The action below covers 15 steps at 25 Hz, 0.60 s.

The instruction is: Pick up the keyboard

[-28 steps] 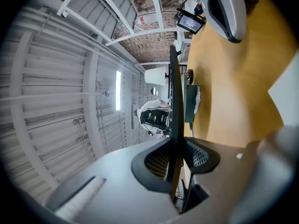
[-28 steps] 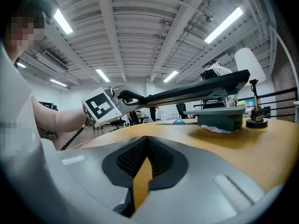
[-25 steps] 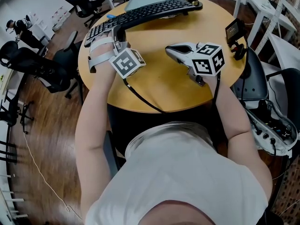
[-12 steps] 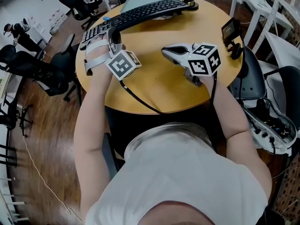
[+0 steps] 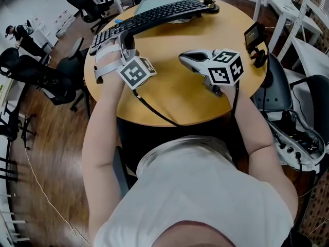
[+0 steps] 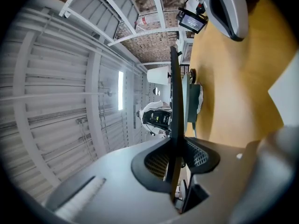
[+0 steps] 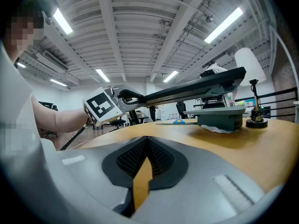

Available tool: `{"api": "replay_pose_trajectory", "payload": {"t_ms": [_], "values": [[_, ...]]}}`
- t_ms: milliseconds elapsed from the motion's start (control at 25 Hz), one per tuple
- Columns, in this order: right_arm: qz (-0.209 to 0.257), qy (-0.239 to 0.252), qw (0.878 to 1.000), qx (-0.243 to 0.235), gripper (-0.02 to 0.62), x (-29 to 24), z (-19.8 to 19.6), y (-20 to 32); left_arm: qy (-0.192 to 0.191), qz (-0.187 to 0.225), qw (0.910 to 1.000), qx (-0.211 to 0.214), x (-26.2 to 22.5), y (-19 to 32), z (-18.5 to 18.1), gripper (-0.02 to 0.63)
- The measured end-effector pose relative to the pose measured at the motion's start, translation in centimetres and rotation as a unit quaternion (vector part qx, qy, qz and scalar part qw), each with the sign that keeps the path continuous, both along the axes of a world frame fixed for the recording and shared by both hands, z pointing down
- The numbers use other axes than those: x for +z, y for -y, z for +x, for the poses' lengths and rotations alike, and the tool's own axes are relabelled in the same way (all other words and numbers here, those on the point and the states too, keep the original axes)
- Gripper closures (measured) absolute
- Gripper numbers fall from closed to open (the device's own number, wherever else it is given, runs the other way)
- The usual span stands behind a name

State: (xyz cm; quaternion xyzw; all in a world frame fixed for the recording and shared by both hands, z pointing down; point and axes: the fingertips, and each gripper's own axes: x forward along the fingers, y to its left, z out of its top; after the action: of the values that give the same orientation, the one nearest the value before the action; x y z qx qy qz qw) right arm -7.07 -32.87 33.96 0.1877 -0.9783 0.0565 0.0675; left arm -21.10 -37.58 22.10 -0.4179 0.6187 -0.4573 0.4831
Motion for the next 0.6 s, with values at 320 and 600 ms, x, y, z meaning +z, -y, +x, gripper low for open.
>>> {"api": "replay_pose_trajectory", "payload": {"t_ms": [320,600], "values": [[0.000,0.000,1.000,0.000,0.594,0.12,0.05,0.04,0.004,0.008,1.0000,0.004,-0.12,-0.15,0.28,0.520],[0.000,0.000,1.000,0.000,0.594,0.01,-0.03,0.03,0.006,0.009,0.9999,0.006,-0.25,-0.22,0.36,0.520]]}}
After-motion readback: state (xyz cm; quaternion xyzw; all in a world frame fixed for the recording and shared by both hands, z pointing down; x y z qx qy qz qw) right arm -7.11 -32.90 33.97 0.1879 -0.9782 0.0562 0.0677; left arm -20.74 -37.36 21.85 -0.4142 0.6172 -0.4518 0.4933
